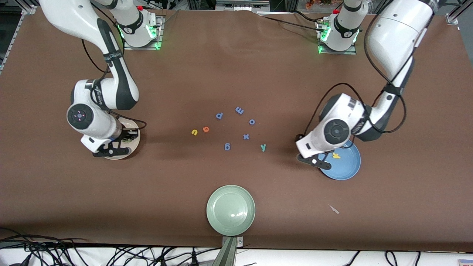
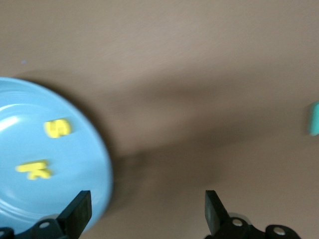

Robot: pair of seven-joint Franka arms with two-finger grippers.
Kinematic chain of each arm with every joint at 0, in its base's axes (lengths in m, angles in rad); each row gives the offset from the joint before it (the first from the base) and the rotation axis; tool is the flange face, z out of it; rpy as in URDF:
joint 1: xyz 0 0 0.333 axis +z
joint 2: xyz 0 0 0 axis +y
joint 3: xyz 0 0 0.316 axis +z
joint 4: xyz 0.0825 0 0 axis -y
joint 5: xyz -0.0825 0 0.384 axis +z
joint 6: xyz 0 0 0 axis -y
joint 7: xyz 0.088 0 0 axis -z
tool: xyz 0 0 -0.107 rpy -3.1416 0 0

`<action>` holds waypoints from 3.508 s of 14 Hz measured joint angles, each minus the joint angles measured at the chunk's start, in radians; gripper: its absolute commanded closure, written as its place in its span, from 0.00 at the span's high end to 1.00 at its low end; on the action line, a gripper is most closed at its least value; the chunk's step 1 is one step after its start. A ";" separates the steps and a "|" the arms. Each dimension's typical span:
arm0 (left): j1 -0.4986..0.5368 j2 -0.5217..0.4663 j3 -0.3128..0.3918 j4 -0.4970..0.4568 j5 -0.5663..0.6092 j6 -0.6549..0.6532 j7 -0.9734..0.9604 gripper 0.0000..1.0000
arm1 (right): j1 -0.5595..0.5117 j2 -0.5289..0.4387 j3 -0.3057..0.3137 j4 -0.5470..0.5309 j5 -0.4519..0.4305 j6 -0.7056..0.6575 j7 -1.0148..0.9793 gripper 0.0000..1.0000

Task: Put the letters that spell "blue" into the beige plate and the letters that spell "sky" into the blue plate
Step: 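Drop the q in the beige plate while the left gripper grasps the teal y, then grasp the yellow u with the right gripper while the left gripper lifts the y, then drop the y in the blue plate while the right gripper drops the u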

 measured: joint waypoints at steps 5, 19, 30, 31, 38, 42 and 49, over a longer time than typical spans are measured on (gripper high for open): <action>-0.177 0.107 0.004 0.143 0.000 0.002 -0.327 1.00 | -0.020 0.000 -0.017 -0.077 0.005 0.076 -0.065 1.00; -0.291 0.277 0.079 0.296 0.000 0.048 -0.444 0.60 | 0.133 0.129 0.223 0.235 0.076 -0.034 0.767 1.00; -0.286 0.275 0.073 0.298 -0.015 0.047 -0.450 0.08 | 0.205 0.208 0.220 0.155 0.076 0.147 0.918 0.95; -0.282 0.275 0.073 0.298 -0.015 0.047 -0.447 0.07 | 0.205 0.208 0.220 0.140 0.076 0.163 0.918 0.87; -0.157 0.166 0.075 0.320 -0.015 -0.149 -0.228 0.13 | 0.208 0.195 0.228 0.125 0.076 0.172 0.918 0.41; -0.038 0.119 0.076 0.318 -0.015 -0.246 -0.045 0.18 | 0.210 0.187 0.229 0.121 0.076 0.172 0.918 0.04; 0.079 0.137 0.077 0.225 -0.015 -0.218 0.063 1.00 | 0.209 0.144 0.172 0.135 0.075 0.064 0.769 0.00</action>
